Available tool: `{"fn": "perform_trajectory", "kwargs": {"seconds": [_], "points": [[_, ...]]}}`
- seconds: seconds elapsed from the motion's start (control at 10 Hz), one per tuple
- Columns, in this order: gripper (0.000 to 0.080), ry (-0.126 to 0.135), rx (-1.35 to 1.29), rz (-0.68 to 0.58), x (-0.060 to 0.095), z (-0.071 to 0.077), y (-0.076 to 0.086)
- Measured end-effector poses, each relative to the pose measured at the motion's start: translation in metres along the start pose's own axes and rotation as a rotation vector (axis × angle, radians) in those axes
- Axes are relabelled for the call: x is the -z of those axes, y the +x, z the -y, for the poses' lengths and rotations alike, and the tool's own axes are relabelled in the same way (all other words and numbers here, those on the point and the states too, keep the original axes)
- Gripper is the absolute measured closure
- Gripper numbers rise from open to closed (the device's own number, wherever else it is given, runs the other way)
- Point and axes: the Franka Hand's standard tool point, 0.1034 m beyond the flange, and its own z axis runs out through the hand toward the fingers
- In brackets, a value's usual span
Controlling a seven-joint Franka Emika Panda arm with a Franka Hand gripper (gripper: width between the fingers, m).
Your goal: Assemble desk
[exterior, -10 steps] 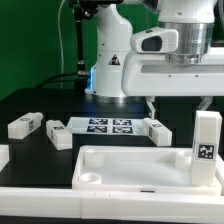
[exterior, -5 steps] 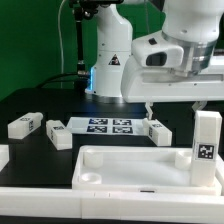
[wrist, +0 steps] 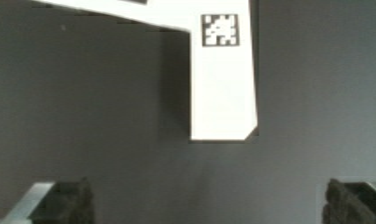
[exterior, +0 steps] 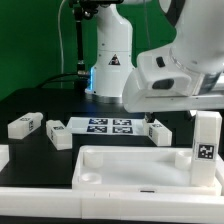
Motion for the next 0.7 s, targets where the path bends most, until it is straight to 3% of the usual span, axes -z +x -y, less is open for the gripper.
{"fn": "perform_trajectory", "kwargs": {"seconds": [0.3, 0.7], "points": [[0.0151, -0.056, 0.067, -0.008, -0.022, 0.009, 0.003], [0.0151, -0.054, 0.069, 0.008, -0.029, 0.008, 0.001]]}}
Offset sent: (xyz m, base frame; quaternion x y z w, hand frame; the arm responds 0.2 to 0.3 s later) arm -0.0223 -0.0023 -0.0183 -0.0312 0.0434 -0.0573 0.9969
